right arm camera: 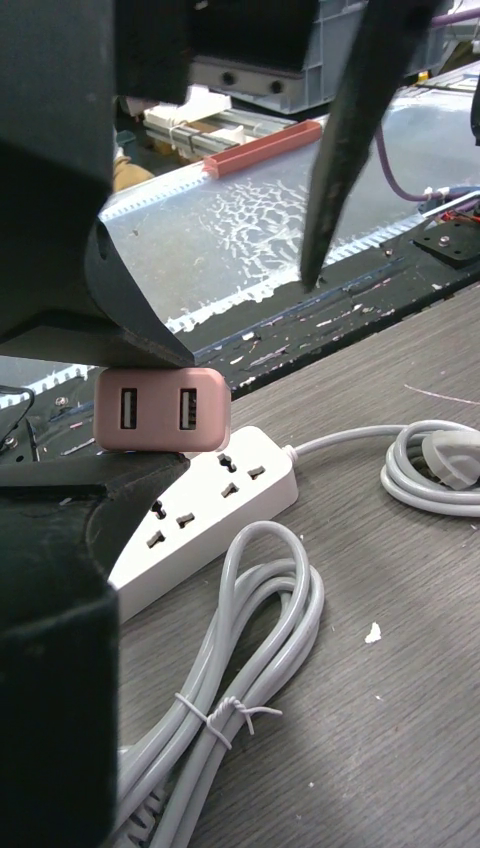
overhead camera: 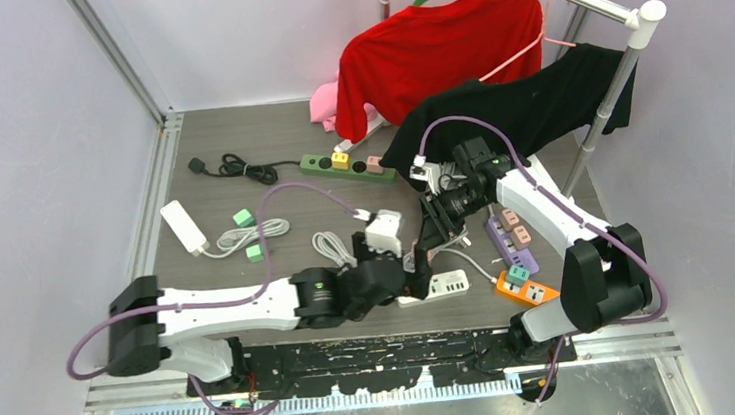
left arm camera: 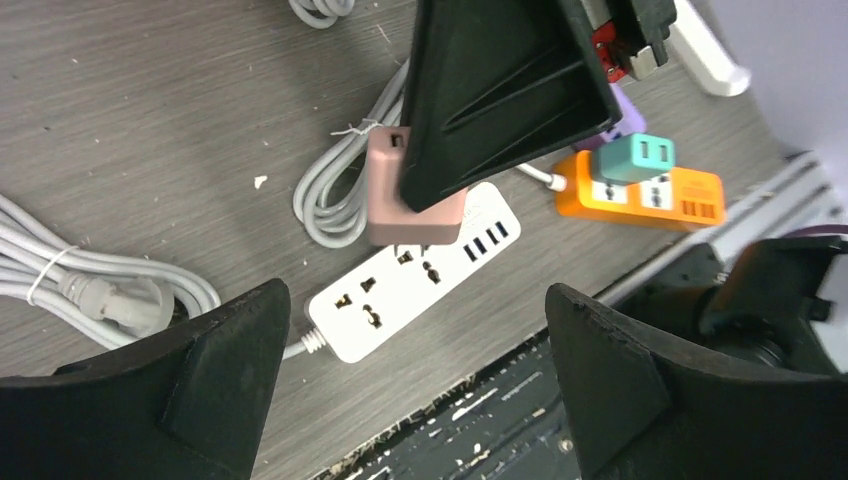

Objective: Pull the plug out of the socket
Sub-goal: Place the plug at the center of the board.

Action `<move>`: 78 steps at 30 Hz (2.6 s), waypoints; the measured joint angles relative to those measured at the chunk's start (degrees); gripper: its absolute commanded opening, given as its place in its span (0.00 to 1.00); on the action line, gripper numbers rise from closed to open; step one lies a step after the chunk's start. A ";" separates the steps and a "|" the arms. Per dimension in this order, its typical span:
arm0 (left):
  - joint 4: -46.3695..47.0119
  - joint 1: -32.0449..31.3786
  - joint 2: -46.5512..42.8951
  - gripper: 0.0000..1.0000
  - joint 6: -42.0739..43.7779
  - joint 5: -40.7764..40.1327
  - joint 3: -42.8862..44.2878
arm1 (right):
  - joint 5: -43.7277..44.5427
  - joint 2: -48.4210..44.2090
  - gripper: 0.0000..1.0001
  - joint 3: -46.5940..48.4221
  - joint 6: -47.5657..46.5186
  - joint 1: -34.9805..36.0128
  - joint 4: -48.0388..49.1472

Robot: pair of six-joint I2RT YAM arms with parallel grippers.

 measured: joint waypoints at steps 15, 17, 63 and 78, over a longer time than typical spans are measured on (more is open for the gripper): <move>-20.61 -0.26 24.26 0.59 4.74 -10.47 24.96 | 0.00 0.33 0.01 0.00 0.15 0.00 -0.13; -20.50 0.48 24.57 0.58 4.72 -9.46 24.96 | 0.07 0.33 0.01 0.00 0.11 0.00 0.13; -39.87 14.45 8.15 0.00 -8.85 -16.79 3.43 | -0.81 0.42 0.63 0.15 -5.03 -0.33 -1.88; -39.26 30.12 8.13 0.00 -8.94 -12.70 -2.80 | -0.76 0.42 0.63 0.15 -5.03 -0.33 -1.88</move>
